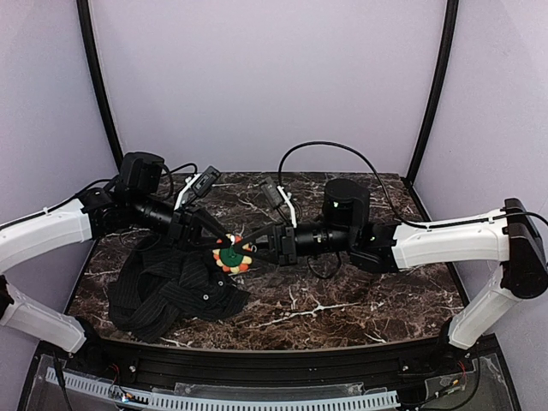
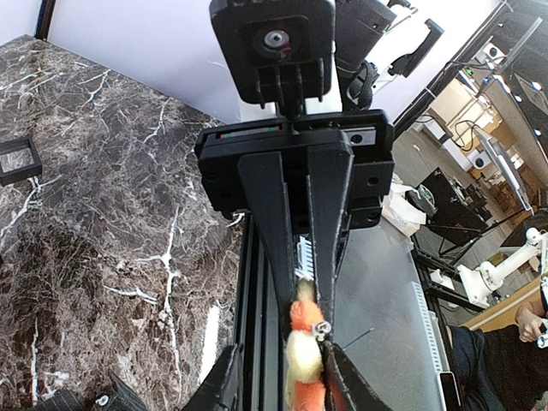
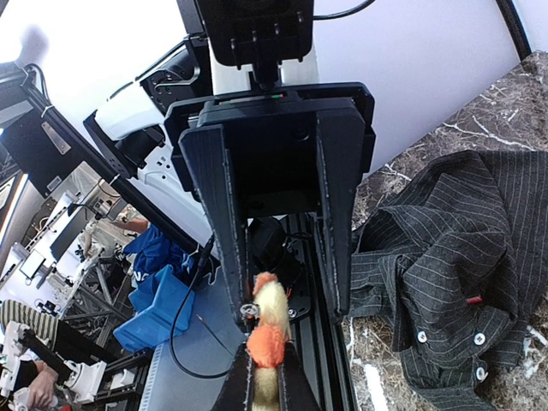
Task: Remove the brooch from the garment
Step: Pass from the right arm to the left
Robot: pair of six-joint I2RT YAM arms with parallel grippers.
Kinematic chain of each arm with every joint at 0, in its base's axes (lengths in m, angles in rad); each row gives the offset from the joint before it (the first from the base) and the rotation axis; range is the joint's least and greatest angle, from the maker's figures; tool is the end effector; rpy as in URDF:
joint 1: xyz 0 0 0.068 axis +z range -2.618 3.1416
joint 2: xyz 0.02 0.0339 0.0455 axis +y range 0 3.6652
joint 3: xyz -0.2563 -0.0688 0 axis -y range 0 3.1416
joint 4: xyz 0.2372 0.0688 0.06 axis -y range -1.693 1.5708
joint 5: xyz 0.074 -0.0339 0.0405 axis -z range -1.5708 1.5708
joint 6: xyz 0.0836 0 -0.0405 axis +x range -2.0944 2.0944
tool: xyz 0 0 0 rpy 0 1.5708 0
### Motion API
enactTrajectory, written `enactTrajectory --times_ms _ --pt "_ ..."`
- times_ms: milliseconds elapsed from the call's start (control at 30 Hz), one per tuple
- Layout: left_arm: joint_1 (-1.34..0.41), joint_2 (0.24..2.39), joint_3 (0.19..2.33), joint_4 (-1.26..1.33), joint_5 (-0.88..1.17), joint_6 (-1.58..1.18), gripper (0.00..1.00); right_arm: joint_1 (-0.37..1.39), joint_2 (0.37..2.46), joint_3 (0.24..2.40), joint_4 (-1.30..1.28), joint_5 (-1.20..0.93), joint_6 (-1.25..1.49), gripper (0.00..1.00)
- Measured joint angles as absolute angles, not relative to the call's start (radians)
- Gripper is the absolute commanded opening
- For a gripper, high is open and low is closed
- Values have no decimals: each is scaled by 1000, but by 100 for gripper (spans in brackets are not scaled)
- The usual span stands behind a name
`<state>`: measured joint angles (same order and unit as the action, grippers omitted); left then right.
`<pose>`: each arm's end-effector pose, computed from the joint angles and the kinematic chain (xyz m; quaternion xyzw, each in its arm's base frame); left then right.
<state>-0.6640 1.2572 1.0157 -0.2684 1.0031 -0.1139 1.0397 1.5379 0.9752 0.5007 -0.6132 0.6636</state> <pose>0.1845 -0.2339 0.3008 0.4395 0.6619 -0.5520 0.2532 0.1542 0.3575 0.2850 -0.3329 0.6438 0.6361 0.2646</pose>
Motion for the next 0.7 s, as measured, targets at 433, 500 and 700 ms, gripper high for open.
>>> enactTrajectory --times_ms 433,500,700 --pt "-664 1264 1016 -253 1035 -125 10 1040 1545 976 500 -611 664 0" --pt "-664 1264 1016 -251 1040 -131 4 1040 1545 976 500 -610 663 0" --pt "-661 1264 1015 -230 1059 -139 1 1040 1544 976 501 -601 664 0"
